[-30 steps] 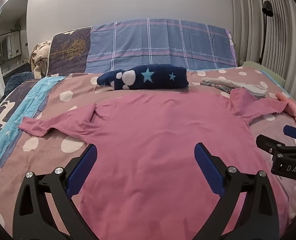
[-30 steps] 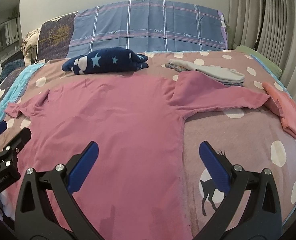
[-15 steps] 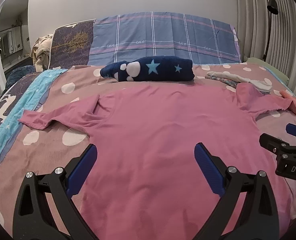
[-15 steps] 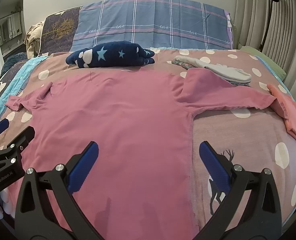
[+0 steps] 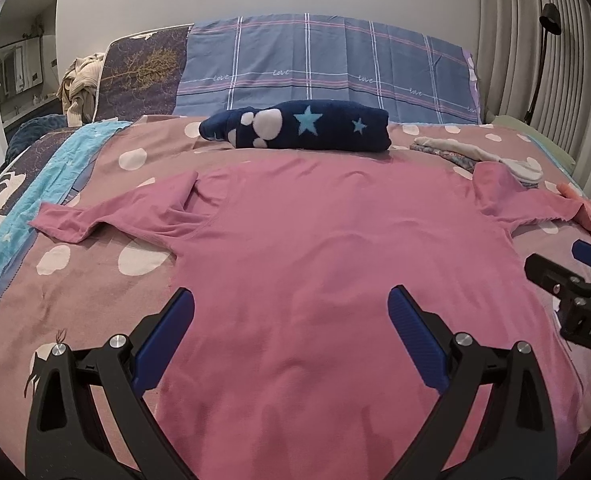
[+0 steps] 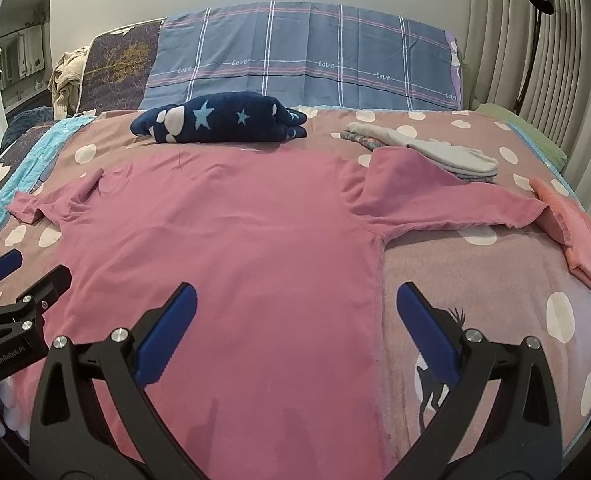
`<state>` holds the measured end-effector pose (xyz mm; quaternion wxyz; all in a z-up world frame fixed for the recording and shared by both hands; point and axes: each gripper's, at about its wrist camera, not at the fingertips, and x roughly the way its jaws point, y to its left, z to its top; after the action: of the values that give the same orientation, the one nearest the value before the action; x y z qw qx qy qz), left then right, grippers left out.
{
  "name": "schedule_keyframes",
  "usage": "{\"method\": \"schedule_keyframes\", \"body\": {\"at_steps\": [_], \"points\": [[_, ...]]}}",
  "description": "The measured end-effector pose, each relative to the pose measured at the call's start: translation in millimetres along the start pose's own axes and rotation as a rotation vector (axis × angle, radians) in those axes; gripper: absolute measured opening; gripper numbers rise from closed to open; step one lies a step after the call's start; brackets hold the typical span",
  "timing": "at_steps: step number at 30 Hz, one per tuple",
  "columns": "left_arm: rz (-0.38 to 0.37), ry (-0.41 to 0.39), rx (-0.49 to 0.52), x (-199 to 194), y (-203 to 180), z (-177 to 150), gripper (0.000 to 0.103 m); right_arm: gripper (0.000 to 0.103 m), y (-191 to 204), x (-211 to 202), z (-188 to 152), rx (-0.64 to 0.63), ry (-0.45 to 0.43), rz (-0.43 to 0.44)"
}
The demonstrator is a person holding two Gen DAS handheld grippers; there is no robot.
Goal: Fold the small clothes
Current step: 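Grasp the sleeve nearest the left tool and fold it across the shirt body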
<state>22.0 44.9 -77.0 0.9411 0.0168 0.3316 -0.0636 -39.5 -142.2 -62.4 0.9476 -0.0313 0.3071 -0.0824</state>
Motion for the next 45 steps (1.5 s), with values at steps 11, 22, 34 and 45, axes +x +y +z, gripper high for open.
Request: {"method": "schedule_keyframes", "body": {"at_steps": [11, 22, 34, 45], "points": [[-0.080, 0.101, -0.150, 21.9, 44.9, -2.4, 0.056, 0.045, -10.6, 14.5, 3.2, 0.052, 0.064, 0.131], [0.110, 0.094, -0.627, 63.2, 257.8, 19.2, 0.056, 0.047, -17.9, 26.2, 3.2, 0.054, 0.099, 0.161], [0.285, 0.130, -0.942, 144.2, 416.0, 26.5, 0.043, 0.054, -35.2, 49.5, 6.3, 0.097, 0.147, 0.095], [0.246, -0.021, -0.785, 153.3, 403.8, 81.0, 0.002, 0.056, -20.0, 78.5, 14.5, 0.063, 0.185, 0.087]]}}
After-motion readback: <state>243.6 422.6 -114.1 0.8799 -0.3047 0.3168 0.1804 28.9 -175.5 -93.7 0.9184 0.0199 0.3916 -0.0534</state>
